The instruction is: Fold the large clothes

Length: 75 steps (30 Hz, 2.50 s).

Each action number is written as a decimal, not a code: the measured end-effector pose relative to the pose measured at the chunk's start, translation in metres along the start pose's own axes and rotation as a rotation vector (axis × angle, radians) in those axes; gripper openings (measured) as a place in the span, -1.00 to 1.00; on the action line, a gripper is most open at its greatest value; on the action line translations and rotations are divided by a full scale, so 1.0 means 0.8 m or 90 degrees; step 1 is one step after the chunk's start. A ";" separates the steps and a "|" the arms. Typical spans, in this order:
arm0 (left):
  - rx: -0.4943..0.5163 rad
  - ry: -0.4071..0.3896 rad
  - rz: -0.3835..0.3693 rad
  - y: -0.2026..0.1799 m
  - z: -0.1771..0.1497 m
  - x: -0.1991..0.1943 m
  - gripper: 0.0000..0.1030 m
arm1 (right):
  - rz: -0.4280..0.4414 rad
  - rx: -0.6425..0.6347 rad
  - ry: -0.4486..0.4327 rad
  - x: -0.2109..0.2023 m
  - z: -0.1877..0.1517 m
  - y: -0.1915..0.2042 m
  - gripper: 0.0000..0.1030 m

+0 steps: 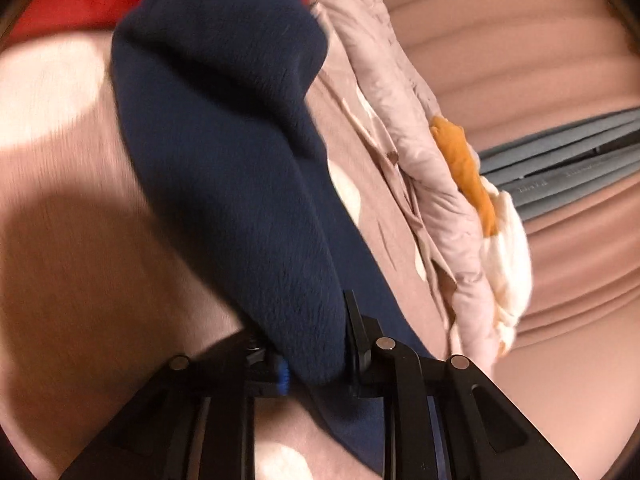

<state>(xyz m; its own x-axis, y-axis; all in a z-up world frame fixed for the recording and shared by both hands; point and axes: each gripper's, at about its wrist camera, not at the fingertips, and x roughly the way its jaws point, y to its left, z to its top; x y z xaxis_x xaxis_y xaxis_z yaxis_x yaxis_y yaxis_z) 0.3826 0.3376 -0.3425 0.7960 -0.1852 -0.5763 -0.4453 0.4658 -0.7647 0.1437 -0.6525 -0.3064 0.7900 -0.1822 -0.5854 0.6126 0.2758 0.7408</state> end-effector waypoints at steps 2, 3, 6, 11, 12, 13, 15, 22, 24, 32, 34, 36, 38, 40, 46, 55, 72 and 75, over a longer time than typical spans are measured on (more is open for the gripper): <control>0.058 -0.023 0.051 -0.012 0.007 0.002 -0.56 | 0.027 0.018 -0.016 0.012 0.002 0.002 0.76; 0.074 -0.029 0.063 -0.015 0.010 0.006 -0.55 | 0.036 0.018 -0.012 0.017 0.002 0.004 0.73; 0.105 -0.060 0.100 -0.017 0.010 0.018 -0.55 | 0.028 -0.018 0.014 0.048 -0.007 0.024 0.17; 0.208 -0.089 0.198 -0.042 -0.004 0.013 -0.64 | -0.005 -0.061 -0.010 0.047 -0.024 0.054 -0.73; 0.243 -0.101 0.221 -0.053 -0.007 0.010 -0.65 | -0.016 -0.103 -0.008 0.041 -0.027 0.074 -0.73; 0.272 -0.113 0.236 -0.063 -0.011 0.006 -0.65 | -0.034 -0.144 -0.019 0.035 -0.032 0.093 -0.74; 0.325 -0.150 0.258 -0.082 -0.019 -0.010 -0.66 | -0.062 -0.268 -0.048 0.016 -0.058 0.161 -0.75; 0.379 -0.198 0.216 -0.134 -0.036 -0.079 -0.67 | 0.084 -0.484 -0.055 -0.034 -0.213 0.366 -0.75; 0.382 -0.202 0.196 -0.146 -0.036 -0.093 -0.67 | 0.142 -0.510 -0.011 -0.030 -0.261 0.407 -0.75; 0.378 -0.181 0.197 -0.145 -0.042 -0.105 -0.67 | 0.265 -0.612 0.177 0.002 -0.529 0.496 -0.74; 0.382 -0.175 0.203 -0.138 -0.046 -0.107 -0.67 | 0.225 -0.659 0.170 0.015 -0.568 0.500 -0.69; 0.374 -0.167 0.192 -0.131 -0.048 -0.112 -0.67 | 0.198 -0.657 0.201 0.028 -0.579 0.486 -0.62; 0.363 -0.164 0.190 -0.126 -0.049 -0.111 -0.67 | 0.196 -0.649 0.208 0.033 -0.586 0.478 -0.38; 0.356 -0.160 0.196 -0.123 -0.051 -0.108 -0.67 | 0.173 -0.655 0.188 0.034 -0.584 0.475 -0.05; 0.342 -0.156 0.192 -0.117 -0.062 -0.110 -0.67 | 0.192 -0.665 0.144 0.023 -0.583 0.490 0.61; 0.326 -0.161 0.204 -0.112 -0.073 -0.111 -0.67 | 0.107 -0.649 0.138 0.062 -0.544 0.449 0.69; 0.338 -0.152 0.211 -0.119 -0.076 -0.116 -0.67 | 0.097 -0.660 0.264 0.097 -0.597 0.422 0.03; 0.350 -0.162 0.217 -0.122 -0.079 -0.117 -0.67 | 0.009 -0.684 0.289 0.130 -0.610 0.387 0.03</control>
<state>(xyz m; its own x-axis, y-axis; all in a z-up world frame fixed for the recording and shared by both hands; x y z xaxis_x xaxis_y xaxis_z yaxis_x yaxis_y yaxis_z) 0.3254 0.2546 -0.2323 0.7499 0.2263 -0.6217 -0.4686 0.8450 -0.2576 0.4026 -0.1254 -0.2986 0.5819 0.1215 -0.8041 0.0946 0.9719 0.2154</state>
